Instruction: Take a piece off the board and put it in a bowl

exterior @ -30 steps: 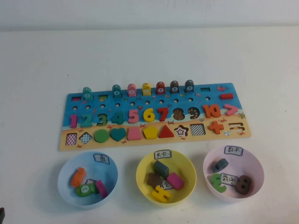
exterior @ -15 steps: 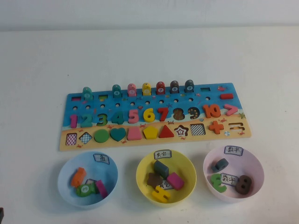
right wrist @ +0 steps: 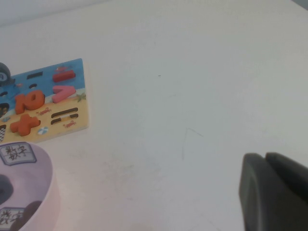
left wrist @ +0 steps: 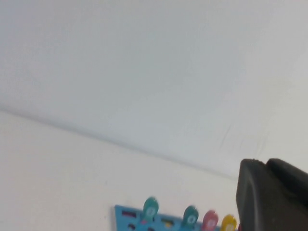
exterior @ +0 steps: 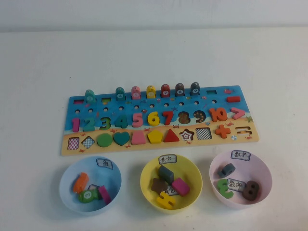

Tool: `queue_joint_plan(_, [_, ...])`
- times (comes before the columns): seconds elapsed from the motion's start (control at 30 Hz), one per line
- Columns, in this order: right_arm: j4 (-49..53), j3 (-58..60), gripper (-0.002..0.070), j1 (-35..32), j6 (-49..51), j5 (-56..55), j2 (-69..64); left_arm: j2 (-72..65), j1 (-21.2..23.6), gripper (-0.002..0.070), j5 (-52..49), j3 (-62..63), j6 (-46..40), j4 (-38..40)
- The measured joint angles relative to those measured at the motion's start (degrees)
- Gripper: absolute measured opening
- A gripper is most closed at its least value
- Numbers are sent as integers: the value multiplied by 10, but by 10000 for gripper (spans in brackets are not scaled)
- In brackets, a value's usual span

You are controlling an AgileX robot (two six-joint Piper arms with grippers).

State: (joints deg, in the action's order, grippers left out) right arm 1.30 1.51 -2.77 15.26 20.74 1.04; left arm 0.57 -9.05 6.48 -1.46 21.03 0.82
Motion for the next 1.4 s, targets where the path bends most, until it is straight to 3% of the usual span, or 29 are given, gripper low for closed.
queue_joint_plan(0.23, [0,0,-18,0,0,0,0,0,0,-5,49,0,18,6])
queue_joint_plan(0.37, [0,0,-18,0,0,0,0,0,0,-5,53,0,86,7])
queue_joint_plan(0.43, [0,0,-18,0,0,0,0,0,0,-5,11,7,122,7])
queue_joint_plan(0.53, [0,0,-18,0,0,0,0,-4,0,-5,-138,63,134,0])
queue_joint_plan(0.77, [0,0,-18,0,0,0,0,-137,0,-5,-451,295,-34,-20])
queue_joint_plan(1.0, [0,0,-18,0,0,1,0,-330,0,-5,-648,498,-189,-20])
queue_joint_plan(1.2, [0,0,-18,0,0,1,0,-535,0,-4,-751,627,-262,-19])
queue_joint_plan(1.4, [0,0,-18,0,0,1,0,-733,-6,-4,-775,745,-282,-19])
